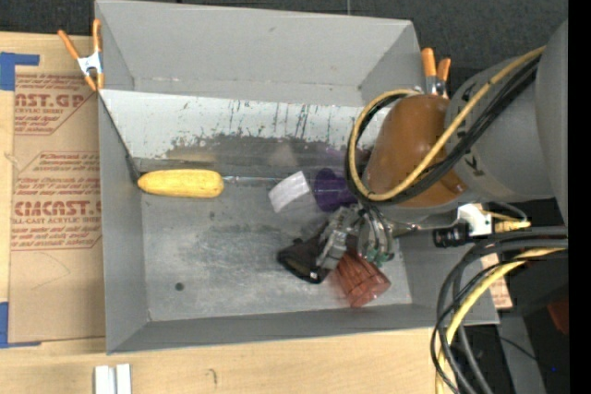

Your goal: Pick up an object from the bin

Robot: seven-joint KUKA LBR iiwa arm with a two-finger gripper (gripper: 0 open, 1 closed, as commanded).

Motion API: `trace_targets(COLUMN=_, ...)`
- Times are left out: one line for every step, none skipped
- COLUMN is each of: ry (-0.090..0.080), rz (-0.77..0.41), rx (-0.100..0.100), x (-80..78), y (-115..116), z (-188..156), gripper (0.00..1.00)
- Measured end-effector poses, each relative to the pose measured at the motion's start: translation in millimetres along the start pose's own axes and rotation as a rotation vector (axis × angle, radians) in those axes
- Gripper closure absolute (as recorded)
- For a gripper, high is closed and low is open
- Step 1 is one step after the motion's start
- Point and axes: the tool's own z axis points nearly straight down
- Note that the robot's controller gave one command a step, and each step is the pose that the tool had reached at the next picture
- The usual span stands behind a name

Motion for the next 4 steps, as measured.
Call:
trace_targets(ry=-0.005, rz=0.005, rx=-0.001, x=7.0, y=7, z=23, gripper=1.0)
trace_targets(ry=-0.003, rz=-0.001, rx=0.001, x=11.3, y=10, z=28, gripper=1.0)
trace_targets(ry=0.002, rz=0.032, rx=0.001, x=-4.4, y=9, z=-6, gripper=1.0)
trace_targets(ry=0.002, rz=0.032, rx=0.001, x=-4.4, y=9, z=-6, gripper=1.0)
